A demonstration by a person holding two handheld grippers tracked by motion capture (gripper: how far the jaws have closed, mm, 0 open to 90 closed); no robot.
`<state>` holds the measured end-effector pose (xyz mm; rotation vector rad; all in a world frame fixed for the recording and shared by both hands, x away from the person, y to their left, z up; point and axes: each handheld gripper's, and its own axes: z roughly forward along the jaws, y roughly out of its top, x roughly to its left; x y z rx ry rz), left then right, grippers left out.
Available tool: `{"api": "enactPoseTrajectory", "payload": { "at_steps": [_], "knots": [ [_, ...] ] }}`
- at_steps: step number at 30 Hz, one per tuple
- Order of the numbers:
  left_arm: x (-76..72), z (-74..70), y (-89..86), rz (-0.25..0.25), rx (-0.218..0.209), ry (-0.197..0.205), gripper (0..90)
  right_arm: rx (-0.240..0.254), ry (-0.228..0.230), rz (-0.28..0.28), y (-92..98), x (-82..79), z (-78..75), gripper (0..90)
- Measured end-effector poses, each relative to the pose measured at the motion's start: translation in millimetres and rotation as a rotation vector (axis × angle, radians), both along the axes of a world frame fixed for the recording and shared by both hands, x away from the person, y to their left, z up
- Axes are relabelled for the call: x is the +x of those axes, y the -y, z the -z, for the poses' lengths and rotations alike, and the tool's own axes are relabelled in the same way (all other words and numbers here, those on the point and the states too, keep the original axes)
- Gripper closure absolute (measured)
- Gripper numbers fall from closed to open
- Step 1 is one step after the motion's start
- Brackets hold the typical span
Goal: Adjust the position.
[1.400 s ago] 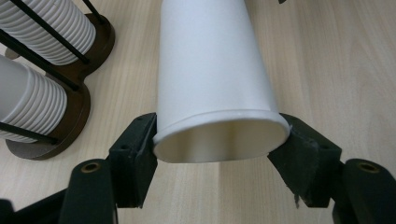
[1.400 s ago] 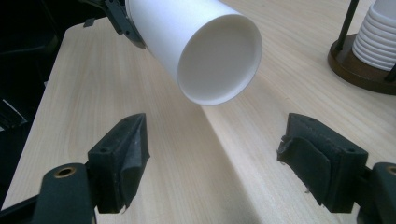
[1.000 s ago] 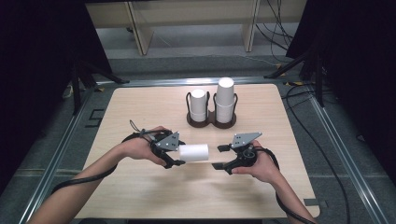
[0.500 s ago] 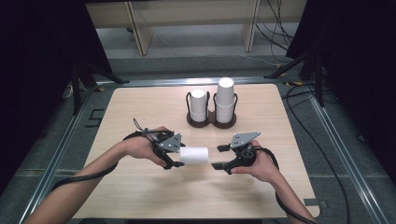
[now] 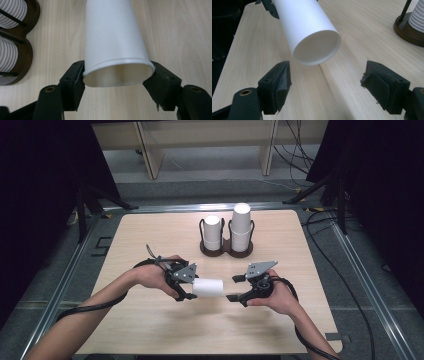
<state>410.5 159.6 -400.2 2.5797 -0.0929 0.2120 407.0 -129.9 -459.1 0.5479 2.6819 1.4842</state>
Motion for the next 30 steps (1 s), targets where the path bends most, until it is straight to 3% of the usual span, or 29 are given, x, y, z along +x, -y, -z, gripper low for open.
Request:
{"api": "enactPoseTrajectory", "payload": {
  "at_steps": [4, 15, 22, 23, 29, 30],
  "knots": [
    [1.5, -2.6, 1.5, 0.012, 0.026, 0.007, 34.5, -0.004, 0.035, -0.022, -2.2, 2.7, -1.4, 22.0],
    [4.5, -8.9, 9.2, 0.022, 0.088, 0.008, 34.5, -0.023, 0.026, -0.034, -7.3, 4.0, -1.5, 21.7],
    [6.2, -11.3, 13.4, 0.020, 0.119, 0.015, 34.1, -0.031, 0.052, -0.047, -8.7, 6.4, -1.7, 21.7],
    [6.1, -11.5, 14.2, 0.024, 0.128, 0.014, 34.2, -0.035, 0.023, -0.035, -9.0, 4.2, -2.1, 21.7],
    [6.0, -15.6, 20.0, 0.039, 0.165, 0.011, 34.2, -0.044, 0.038, -0.036, -9.8, 5.5, -5.3, 21.9],
    [6.0, -15.6, 20.0, 0.039, 0.165, 0.011, 34.0, -0.052, 0.024, -0.038, -9.7, 5.4, -6.3, 22.1]
  ]
}}
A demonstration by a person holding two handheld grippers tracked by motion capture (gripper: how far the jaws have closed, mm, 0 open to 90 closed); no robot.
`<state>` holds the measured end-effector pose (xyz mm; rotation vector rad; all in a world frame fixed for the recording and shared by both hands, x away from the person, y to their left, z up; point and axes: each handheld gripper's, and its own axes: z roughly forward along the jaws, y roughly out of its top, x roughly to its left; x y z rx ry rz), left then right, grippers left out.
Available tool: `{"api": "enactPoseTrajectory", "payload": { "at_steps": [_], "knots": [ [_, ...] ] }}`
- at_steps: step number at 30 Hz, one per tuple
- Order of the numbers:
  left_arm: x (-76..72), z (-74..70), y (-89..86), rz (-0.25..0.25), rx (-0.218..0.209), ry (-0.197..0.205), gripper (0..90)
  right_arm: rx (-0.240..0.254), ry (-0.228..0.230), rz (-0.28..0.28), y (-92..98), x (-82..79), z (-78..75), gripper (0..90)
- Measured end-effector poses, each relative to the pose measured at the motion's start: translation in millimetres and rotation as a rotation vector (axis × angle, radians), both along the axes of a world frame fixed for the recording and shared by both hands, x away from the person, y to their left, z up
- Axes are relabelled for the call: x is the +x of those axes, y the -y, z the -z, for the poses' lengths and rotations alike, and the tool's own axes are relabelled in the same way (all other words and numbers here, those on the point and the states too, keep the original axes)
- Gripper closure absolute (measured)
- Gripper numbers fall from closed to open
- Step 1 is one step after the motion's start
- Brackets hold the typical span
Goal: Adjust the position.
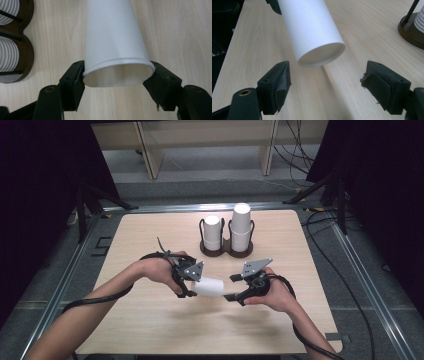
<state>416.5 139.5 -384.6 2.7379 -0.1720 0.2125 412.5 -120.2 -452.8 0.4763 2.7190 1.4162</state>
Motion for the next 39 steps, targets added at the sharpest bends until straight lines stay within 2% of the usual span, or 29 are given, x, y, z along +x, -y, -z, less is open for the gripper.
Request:
{"api": "enactPoseTrajectory", "payload": {
  "at_steps": [2, 3, 6, 7, 8, 11, 12, 16, 21, 26, 32, 33, 35, 38, 39],
  "knots": [
    [1.7, -2.2, 2.2, -0.002, 0.014, -0.009, 33.9, 0.000, -0.022, 0.001, 0.0, -0.5, -1.1, 22.1],
    [2.3, -2.5, 2.9, -0.006, 0.019, -0.006, 33.9, 0.008, -0.002, -0.009, -0.4, 1.0, -1.3, 22.2],
    [3.4, -3.4, 4.3, -0.008, 0.027, -0.009, 34.0, 0.008, -0.008, -0.009, -0.8, 0.6, -2.6, 22.3],
    [3.9, -3.8, 5.0, -0.004, 0.034, -0.012, 34.1, 0.011, 0.010, -0.017, -1.7, 1.7, -2.9, 22.3],
    [3.9, -3.7, 6.1, -0.004, 0.041, -0.016, 34.1, 0.002, -0.006, -0.008, -2.1, 0.4, -4.3, 22.3],
    [3.3, -3.1, 8.7, -0.010, 0.054, -0.022, 34.2, 0.001, 0.007, -0.015, -5.3, 1.3, -7.2, 22.3],
    [3.8, -3.5, 10.3, -0.002, 0.087, -0.024, 34.2, -0.007, 0.008, -0.019, -5.7, 1.7, -8.4, 22.3],
    [4.8, -3.4, 13.9, 0.005, 0.108, -0.018, 34.3, -0.025, 0.005, -0.021, -8.6, 2.3, -9.8, 22.2],
    [3.7, -3.5, 16.8, 0.003, 0.133, -0.021, 34.5, -0.021, 0.008, -0.031, -12.2, 1.9, -9.4, 22.3],
    [3.2, -5.0, 20.2, 0.012, 0.149, -0.020, 34.5, -0.046, 0.008, -0.050, -17.8, 1.9, -11.0, 22.3],
    [2.5, -8.1, 23.8, 0.018, 0.173, -0.013, 34.9, -0.052, 0.009, -0.055, -22.7, 2.3, -14.3, 22.1],
    [2.4, -8.3, 24.5, 0.018, 0.176, -0.016, 34.9, -0.054, 0.022, -0.065, -23.5, 3.5, -14.6, 22.0],
    [2.4, -8.7, 25.5, 0.019, 0.181, -0.015, 34.9, -0.064, 0.011, -0.069, -26.0, 2.9, -16.0, 21.9],
    [2.0, -8.1, 27.6, 0.020, 0.186, -0.020, 35.0, -0.078, 0.035, -0.089, -32.9, 3.6, -17.1, 21.5],
    [2.0, -8.1, 27.6, 0.020, 0.186, -0.020, 35.0, -0.082, 0.022, -0.096, -34.4, 3.3, -17.0, 21.5]
  ]
}}
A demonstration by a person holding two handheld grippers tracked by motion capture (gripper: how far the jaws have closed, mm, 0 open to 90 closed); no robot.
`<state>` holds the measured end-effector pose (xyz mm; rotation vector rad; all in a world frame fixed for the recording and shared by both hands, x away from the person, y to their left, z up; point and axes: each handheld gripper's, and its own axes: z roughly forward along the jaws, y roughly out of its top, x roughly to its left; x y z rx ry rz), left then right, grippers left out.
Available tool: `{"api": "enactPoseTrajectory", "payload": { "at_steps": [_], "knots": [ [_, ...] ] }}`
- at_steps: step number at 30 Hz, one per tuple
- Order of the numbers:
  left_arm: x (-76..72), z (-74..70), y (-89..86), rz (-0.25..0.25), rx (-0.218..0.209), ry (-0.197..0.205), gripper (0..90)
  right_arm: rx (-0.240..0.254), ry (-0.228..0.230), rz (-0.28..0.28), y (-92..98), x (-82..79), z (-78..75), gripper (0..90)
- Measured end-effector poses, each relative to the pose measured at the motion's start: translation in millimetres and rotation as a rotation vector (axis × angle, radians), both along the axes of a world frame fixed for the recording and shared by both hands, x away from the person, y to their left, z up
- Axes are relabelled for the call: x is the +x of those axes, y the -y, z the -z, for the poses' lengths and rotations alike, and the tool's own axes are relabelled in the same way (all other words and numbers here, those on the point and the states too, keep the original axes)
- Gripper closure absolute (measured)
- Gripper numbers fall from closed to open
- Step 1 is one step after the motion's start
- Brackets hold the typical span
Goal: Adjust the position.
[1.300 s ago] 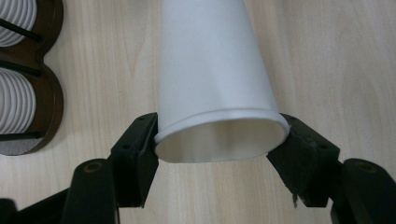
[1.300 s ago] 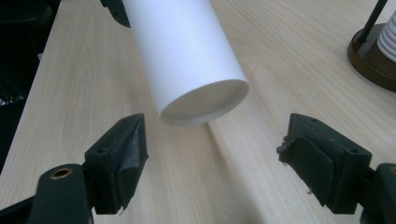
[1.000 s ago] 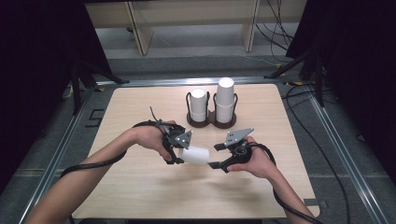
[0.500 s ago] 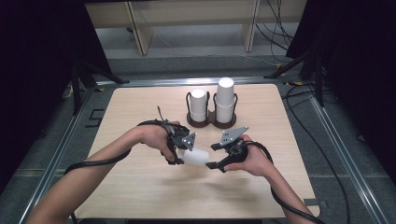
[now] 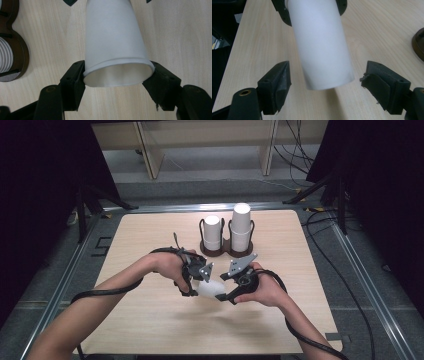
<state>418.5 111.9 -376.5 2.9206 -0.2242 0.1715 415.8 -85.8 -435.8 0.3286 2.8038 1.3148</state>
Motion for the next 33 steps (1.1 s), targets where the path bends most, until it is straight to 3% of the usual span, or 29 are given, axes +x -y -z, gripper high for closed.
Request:
{"api": "enactPoseTrajectory", "payload": {
  "at_steps": [9, 12, 15, 21, 30, 33],
  "knots": [
    [0.6, 2.4, 2.9, 0.002, 0.005, -0.005, 35.1, -0.026, 0.015, -0.023, -8.8, 1.2, 2.5, 21.3],
    [-0.2, 2.0, 3.8, 0.004, -0.001, -0.002, 35.3, -0.031, 0.006, -0.019, -10.6, 0.9, 4.0, 21.2],
    [-1.2, 0.5, 5.6, 0.002, -0.024, -0.024, 35.3, -0.036, -0.003, -0.036, -14.8, 1.0, 7.1, 21.3],
    [-1.4, -1.0, 7.3, 0.003, -0.021, -0.039, 35.3, -0.037, -0.011, -0.046, -18.3, 1.2, 8.8, 21.2],
    [-2.1, -4.1, 9.2, 0.025, -0.016, -0.031, 35.6, -0.045, -0.020, -0.052, -20.9, 1.2, 13.1, 23.1],
    [-2.9, -4.7, 9.5, 0.026, -0.021, -0.033, 35.6, -0.047, -0.047, -0.047, -21.9, -0.9, 12.6, 25.4]
  ]
}}
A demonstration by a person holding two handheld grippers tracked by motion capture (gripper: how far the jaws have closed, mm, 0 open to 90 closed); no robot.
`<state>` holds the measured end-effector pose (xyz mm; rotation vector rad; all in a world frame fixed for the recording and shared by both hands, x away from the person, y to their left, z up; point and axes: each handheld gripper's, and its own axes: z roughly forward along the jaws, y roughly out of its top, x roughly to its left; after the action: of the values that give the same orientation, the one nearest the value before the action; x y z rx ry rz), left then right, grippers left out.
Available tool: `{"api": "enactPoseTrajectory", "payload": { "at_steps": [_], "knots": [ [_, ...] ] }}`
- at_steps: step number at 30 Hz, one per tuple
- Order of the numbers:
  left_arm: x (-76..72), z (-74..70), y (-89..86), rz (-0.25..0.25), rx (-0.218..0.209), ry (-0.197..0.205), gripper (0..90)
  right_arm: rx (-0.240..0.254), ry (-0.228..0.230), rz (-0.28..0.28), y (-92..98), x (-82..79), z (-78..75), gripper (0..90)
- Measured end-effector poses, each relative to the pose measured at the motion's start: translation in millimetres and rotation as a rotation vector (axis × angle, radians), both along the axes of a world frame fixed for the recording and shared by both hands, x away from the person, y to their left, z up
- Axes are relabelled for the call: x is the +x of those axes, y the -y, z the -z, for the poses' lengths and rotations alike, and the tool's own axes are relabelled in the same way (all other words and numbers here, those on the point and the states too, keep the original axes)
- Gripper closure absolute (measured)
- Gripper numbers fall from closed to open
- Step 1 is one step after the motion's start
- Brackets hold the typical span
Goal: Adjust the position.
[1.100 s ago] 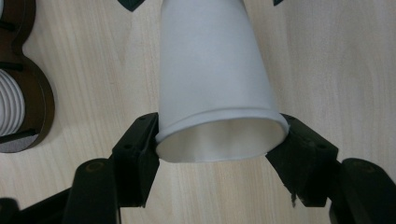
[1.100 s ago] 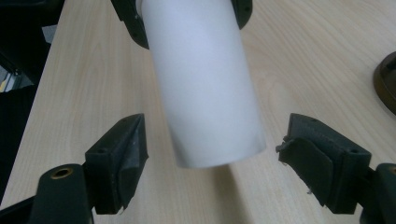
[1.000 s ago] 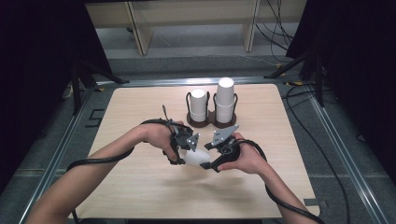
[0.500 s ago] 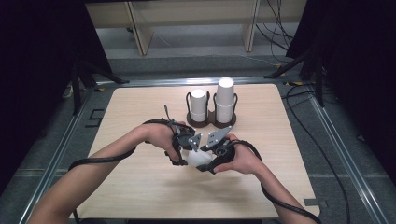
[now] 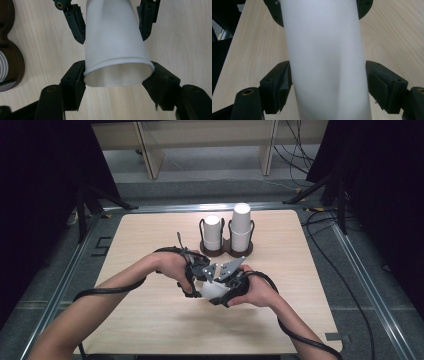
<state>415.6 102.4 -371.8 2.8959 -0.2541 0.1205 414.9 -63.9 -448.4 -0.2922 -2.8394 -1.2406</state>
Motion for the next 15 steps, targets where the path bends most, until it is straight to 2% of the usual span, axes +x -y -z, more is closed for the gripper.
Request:
{"api": "enactPoseTrajectory", "payload": {
  "at_steps": [1, 4, 8, 9, 10, 11, 13, 15],
  "knots": [
    [-0.2, -0.1, 0.1, 0.000, -0.001, -0.001, 35.6, 0.008, 0.017, -0.016, -0.6, 1.1, 0.3, 26.4],
    [-1.9, -0.4, 0.4, 0.000, -0.012, -0.006, 35.7, 0.004, 0.023, -0.028, -1.3, 1.3, 1.2, 30.2],
    [-3.5, -0.8, 0.4, 0.000, -0.004, -0.014, 35.7, 0.006, 0.027, -0.043, -1.5, 1.5, 2.7, 34.0],
    [-3.7, -0.8, 0.6, 0.005, -0.004, -0.012, 35.7, 0.004, 0.004, -0.041, -1.9, 0.2, 3.3, 34.3],
    [-4.2, -0.6, 0.9, 0.009, -0.005, -0.013, 35.7, 0.001, 0.019, -0.051, -2.3, 0.4, 3.6, 34.8],
    [-4.6, -0.6, 1.0, 0.007, -0.006, -0.014, 35.6, -0.002, 0.008, -0.054, -2.7, 0.0, 4.2, 34.9],
    [-4.7, -0.5, 1.0, 0.007, -0.008, -0.014, 35.6, -0.002, 0.018, -0.057, -2.6, 0.1, 4.3, 35.1],
    [-5.7, -0.2, 0.6, -0.002, -0.034, -0.023, 35.6, -0.002, 0.027, -0.065, -1.8, -0.2, 4.3, 35.7]
  ]
}}
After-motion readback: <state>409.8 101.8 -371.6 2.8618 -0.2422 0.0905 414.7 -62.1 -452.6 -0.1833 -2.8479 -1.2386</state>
